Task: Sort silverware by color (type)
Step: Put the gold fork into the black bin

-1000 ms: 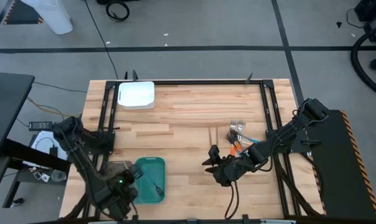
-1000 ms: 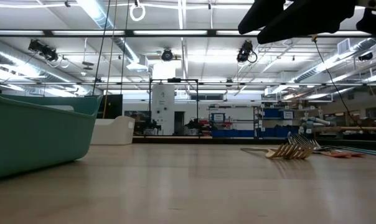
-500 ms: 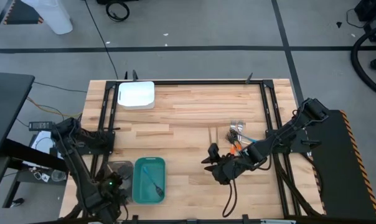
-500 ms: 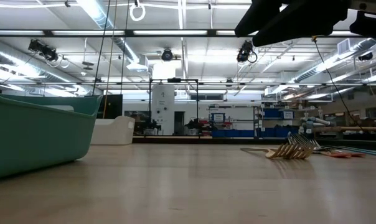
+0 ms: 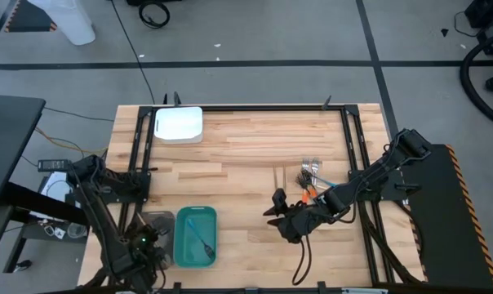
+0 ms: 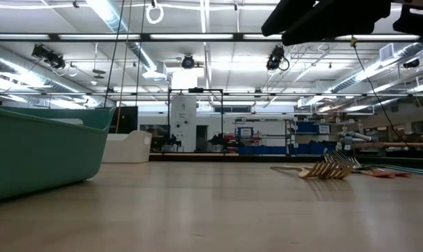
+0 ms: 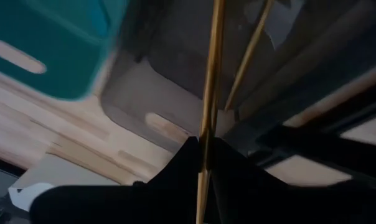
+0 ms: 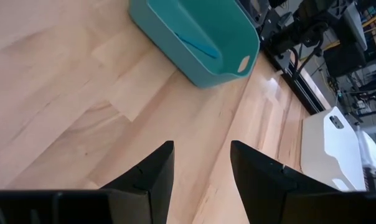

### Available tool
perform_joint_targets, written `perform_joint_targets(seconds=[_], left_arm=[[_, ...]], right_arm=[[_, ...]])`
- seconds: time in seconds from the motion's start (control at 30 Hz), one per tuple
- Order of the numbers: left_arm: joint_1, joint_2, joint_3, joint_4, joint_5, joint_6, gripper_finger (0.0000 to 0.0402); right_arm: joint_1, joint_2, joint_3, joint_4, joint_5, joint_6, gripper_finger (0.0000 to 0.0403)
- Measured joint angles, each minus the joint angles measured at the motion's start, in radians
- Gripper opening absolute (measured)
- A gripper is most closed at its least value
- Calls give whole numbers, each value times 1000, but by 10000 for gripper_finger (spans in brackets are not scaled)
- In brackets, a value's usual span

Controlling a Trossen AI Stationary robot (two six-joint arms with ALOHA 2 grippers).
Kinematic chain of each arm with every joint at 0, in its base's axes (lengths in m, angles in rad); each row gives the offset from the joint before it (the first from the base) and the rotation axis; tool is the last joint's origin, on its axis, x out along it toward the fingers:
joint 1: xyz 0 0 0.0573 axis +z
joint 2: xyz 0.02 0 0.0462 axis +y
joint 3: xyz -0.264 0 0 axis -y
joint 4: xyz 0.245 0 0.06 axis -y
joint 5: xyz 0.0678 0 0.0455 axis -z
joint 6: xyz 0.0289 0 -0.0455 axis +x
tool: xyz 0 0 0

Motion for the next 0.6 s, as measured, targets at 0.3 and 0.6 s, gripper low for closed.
perform_joint_targets(seconds=[0.3,0.6], left_arm=[[-7,-36,-21,1,2,-5,30],[-8,-60,-60,1,39,2,30]], right_arm=[[-1,0,0,0,-1,0,167],[-6,0,0,22,-4,0,167]])
